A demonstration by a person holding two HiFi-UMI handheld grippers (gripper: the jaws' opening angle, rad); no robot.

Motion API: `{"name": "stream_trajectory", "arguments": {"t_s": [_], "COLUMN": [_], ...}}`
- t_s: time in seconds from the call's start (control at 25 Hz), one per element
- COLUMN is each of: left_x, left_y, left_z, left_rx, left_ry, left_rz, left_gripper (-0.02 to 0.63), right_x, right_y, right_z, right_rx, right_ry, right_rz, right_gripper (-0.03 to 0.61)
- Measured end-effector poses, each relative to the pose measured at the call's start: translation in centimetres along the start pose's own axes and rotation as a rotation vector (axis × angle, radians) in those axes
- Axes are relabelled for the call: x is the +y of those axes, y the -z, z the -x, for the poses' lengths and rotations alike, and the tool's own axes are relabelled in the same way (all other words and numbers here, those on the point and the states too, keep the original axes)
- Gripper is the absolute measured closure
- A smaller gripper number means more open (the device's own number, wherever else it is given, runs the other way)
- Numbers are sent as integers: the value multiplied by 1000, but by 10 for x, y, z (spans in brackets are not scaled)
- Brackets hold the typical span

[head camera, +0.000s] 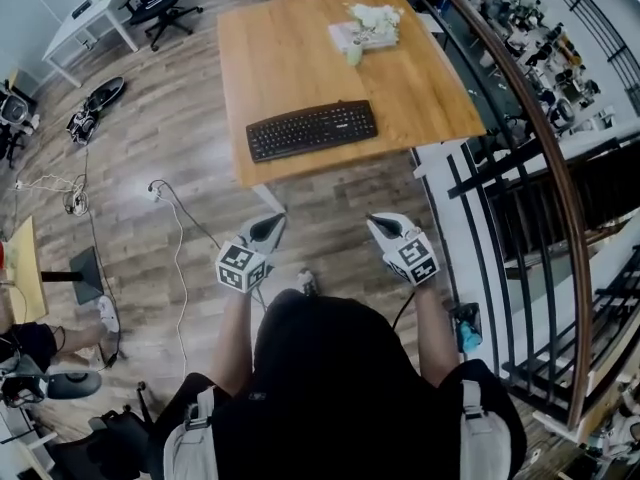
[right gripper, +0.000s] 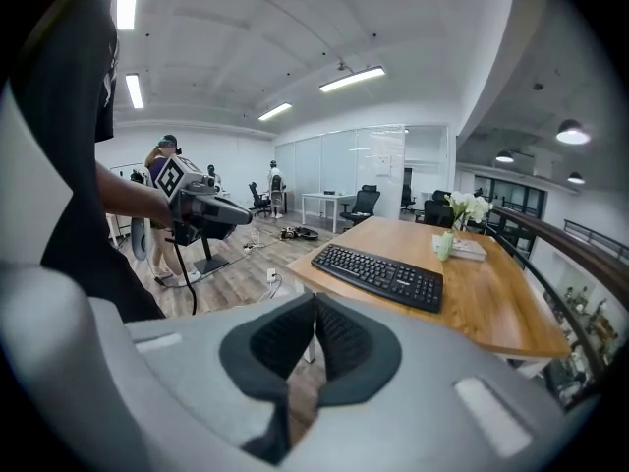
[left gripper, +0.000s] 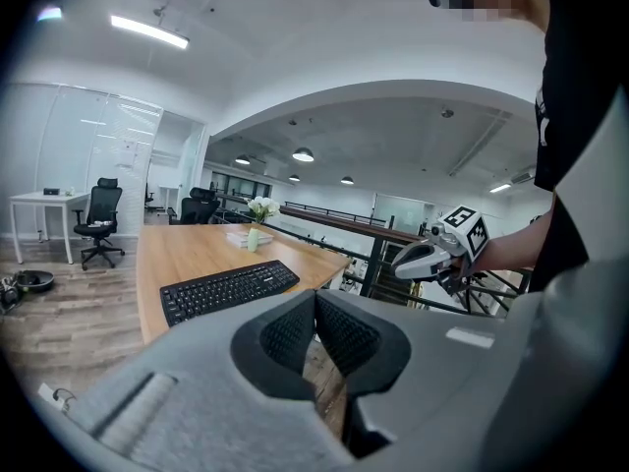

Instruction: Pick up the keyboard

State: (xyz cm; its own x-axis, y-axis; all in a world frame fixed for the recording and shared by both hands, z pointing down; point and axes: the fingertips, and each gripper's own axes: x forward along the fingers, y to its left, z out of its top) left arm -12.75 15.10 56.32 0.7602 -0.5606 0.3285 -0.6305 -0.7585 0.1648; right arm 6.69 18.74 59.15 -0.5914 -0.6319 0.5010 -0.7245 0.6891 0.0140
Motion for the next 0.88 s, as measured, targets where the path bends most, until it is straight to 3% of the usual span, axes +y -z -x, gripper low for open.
{"name": "stream_trajectory", "arguments": {"t_s": [0.88], "left_x": [77], "left_y": [6], "left_z": [31], "left_rx": [2], "left_ry": [-9], "left_rz": [-17], "left_gripper": [603], "right_x": [19], "right_y": [-33], "right_z": [-75], "right_rx": [-7], "right_ry": [20], "right_rz": [36], "right_gripper": [575]}}
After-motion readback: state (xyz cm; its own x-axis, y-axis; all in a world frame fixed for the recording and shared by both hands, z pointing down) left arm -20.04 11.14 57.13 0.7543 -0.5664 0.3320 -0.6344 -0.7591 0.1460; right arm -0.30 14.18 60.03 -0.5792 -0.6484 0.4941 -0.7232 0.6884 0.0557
